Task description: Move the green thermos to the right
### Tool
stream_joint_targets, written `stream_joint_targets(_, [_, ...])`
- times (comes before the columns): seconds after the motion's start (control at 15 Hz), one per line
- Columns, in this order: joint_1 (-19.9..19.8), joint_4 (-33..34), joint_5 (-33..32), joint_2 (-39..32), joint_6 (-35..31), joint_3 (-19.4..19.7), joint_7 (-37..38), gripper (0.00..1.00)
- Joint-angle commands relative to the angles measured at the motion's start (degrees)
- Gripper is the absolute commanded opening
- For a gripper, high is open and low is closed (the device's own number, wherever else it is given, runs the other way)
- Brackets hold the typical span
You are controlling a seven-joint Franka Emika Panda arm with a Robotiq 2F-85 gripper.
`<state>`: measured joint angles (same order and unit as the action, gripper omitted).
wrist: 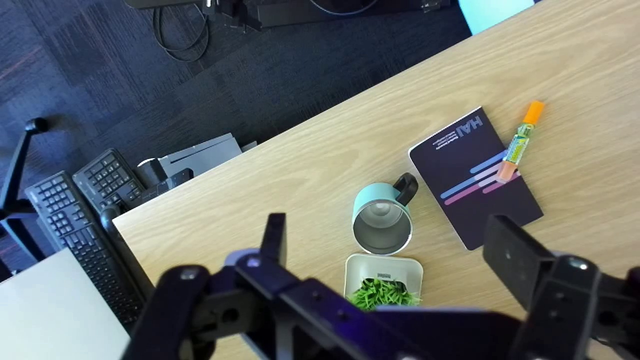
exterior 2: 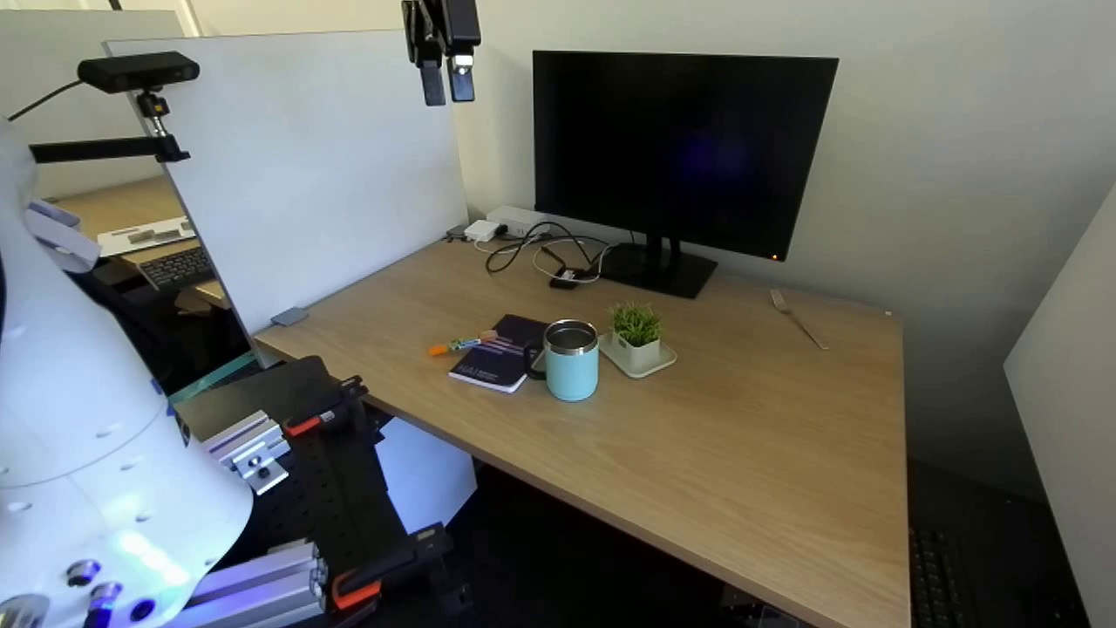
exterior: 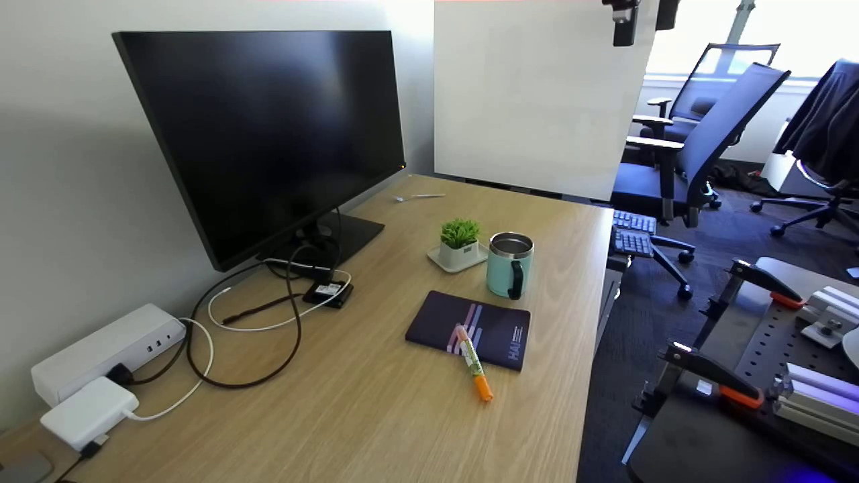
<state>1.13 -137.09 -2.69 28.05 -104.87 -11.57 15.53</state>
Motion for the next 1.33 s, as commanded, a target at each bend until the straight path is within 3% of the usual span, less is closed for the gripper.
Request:
stream_joint_targets(0.0, [1.0,-1.2,-0.3,-0.6,-2.1,0.9,0.4,1.00])
stream_joint_targets(0.8, [1.3,-8.3,-0.9,-9.9,-25.0,0.6,1.3,1.00])
stream_joint_targets(1.27, [0.4,-6.4,-2.3,-24.5,-33.1,2.9,2.1,1.00])
